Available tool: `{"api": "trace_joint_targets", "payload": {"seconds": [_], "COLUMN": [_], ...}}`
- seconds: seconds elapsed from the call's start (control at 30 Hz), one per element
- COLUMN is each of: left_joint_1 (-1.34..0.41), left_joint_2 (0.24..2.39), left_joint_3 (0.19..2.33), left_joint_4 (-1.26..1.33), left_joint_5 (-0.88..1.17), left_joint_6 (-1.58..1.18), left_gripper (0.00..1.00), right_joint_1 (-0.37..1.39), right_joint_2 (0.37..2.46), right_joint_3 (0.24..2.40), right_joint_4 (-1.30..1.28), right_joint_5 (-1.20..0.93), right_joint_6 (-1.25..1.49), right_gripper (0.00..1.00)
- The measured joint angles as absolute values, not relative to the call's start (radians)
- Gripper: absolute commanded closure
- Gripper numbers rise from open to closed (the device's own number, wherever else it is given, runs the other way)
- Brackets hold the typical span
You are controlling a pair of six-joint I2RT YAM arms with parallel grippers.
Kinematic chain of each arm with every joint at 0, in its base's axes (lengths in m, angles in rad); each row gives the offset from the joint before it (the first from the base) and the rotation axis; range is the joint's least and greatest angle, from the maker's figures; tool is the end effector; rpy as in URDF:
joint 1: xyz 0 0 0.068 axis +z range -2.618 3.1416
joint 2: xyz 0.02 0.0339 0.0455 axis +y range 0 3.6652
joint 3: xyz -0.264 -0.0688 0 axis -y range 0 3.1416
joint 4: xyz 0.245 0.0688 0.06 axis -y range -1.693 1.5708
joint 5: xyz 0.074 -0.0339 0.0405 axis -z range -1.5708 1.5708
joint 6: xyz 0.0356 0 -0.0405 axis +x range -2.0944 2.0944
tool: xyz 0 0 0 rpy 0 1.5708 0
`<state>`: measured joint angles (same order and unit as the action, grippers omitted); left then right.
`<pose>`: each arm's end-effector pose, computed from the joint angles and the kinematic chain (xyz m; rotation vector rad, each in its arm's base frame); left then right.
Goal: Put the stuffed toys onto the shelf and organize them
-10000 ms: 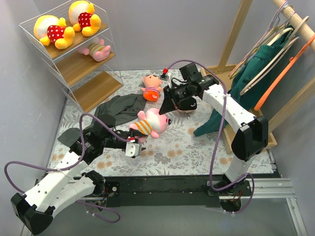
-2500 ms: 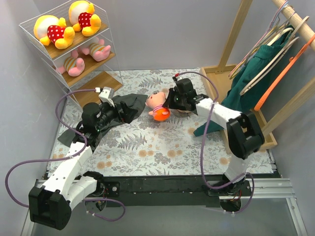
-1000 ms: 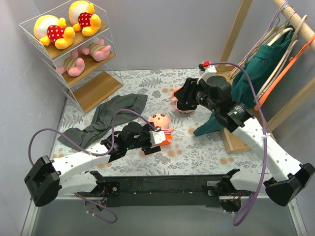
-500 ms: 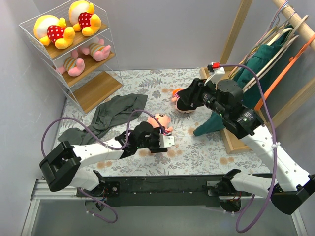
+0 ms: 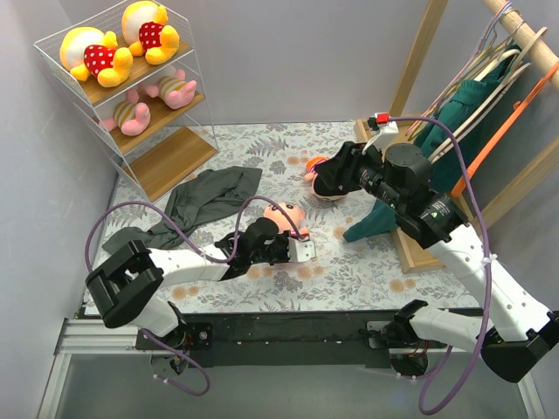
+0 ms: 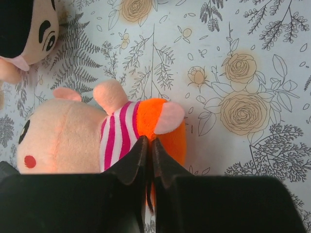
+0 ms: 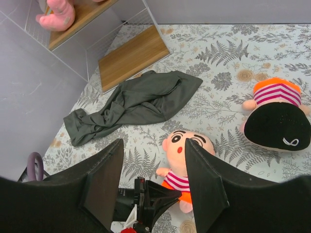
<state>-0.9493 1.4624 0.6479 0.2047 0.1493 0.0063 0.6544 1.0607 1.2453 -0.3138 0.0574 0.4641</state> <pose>0.1661 -0.2411 0.1764 1.1162 1.9642 -0.6849 0.1834 0.1381 0.4337 -0.1232 1.7585 0.7784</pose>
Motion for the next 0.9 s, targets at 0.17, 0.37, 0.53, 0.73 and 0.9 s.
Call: {"api": "trace_joint_targets", "payload": {"seconds": [0.17, 0.37, 0.53, 0.73, 0.9], "left_joint_1": [-0.952, -0.952, -0.917, -0.75, -0.539], "left_joint_2": [1.429, 1.351, 1.25, 1.203, 1.225], "left_joint_3": [0.627, 0.62, 0.617, 0.627, 0.647], "left_joint_4": [0.211, 0.212, 0.219, 0.23, 0.271], "left_joint_5": [0.092, -0.058, -0.161, -0.174, -0.118], "left_joint_6": [0.007, 0.008, 0.031, 0.091, 0.13], "left_gripper": [1.0, 1.0, 1.0, 1.0, 1.0], "right_joint_1": [0.654, 0.654, 0.654, 0.654, 0.654], "right_joint_2": [1.055, 1.051, 1.033, 1.007, 0.991], "right_joint_3": [1.245, 1.245, 1.245, 1.244, 1.204], "right_joint_4": [-0.312, -0.312, -0.312, -0.307, -0.275], "right_joint_5": [0.054, 0.046, 0.033, 0.02, -0.015], "right_joint_6": [0.464, 0.465, 0.465, 0.464, 0.459], "right_gripper": [0.39, 0.39, 0.39, 0.38, 0.32]}}
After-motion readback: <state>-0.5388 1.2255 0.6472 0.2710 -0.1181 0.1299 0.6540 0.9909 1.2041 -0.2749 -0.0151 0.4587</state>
